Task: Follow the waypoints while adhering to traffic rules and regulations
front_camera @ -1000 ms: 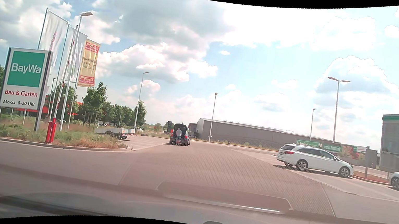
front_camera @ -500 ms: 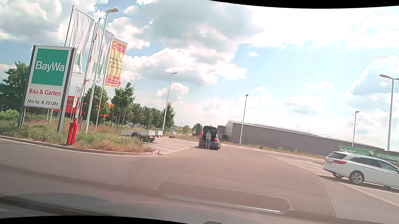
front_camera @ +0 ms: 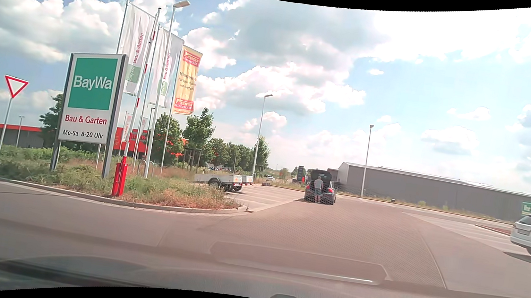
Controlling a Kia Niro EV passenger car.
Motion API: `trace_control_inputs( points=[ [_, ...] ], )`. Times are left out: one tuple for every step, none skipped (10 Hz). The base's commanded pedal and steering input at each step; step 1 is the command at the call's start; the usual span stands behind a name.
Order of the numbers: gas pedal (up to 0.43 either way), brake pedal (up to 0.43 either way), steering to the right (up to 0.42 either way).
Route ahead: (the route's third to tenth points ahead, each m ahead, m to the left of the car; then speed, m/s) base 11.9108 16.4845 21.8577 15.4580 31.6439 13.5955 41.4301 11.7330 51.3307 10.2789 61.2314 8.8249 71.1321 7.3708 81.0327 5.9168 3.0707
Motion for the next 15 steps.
trace_control_inputs(
  points=[
    [0.000, 0.000, -0.340],
    [0.000, 0.000, -0.369],
    [0.000, 0.000, -0.400],
    [0.000, 0.000, -0.440],
    [0.000, 0.000, -0.478],
    [0.008, 0.000, -0.504],
    [0.028, 0.000, -0.525],
    [0.047, 0.000, -0.553],
    [0.047, 0.000, -0.575],
    [0.047, 0.000, -0.605],
    [0.047, 0.000, -0.626],
    [0.047, 0.000, -0.634],
    [0.059, 0.000, -0.634],
    [0.059, 0.000, -0.633],
    [0.059, 0.000, -0.633]
  ],
)
